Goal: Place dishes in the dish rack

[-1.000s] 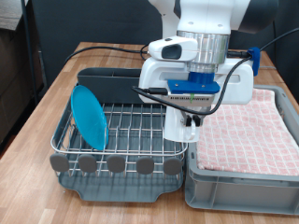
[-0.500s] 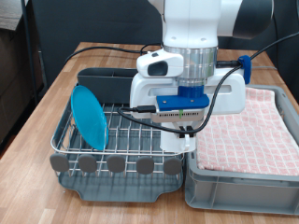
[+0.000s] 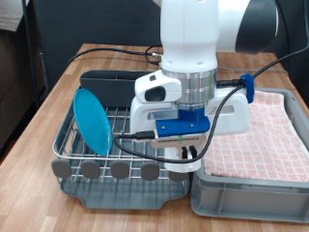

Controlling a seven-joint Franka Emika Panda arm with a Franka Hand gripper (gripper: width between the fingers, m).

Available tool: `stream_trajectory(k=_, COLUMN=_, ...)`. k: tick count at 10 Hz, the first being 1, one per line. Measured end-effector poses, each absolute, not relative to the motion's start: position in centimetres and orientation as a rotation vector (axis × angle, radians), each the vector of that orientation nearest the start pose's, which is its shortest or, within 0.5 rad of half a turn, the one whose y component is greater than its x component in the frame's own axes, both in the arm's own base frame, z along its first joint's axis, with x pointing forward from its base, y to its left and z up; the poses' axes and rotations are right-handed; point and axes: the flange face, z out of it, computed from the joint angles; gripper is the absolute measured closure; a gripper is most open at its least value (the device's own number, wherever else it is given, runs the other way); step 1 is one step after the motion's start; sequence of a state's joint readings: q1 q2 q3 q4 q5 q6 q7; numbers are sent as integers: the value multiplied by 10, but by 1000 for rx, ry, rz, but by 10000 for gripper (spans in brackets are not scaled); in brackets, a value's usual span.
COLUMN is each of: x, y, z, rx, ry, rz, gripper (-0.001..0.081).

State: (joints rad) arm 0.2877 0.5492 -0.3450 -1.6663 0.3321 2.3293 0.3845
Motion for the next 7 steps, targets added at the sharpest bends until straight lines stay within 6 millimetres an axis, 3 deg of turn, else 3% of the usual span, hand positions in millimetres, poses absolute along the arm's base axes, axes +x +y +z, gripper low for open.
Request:
stream_trajectory(k=3, x=694, y=-6, z=299, rx=-2904, ry=915, rz=-133, gripper=738)
stream_trajectory(k=7, x=699, y=-12, z=294, rx=-2925, ry=960, rz=-121, gripper=738)
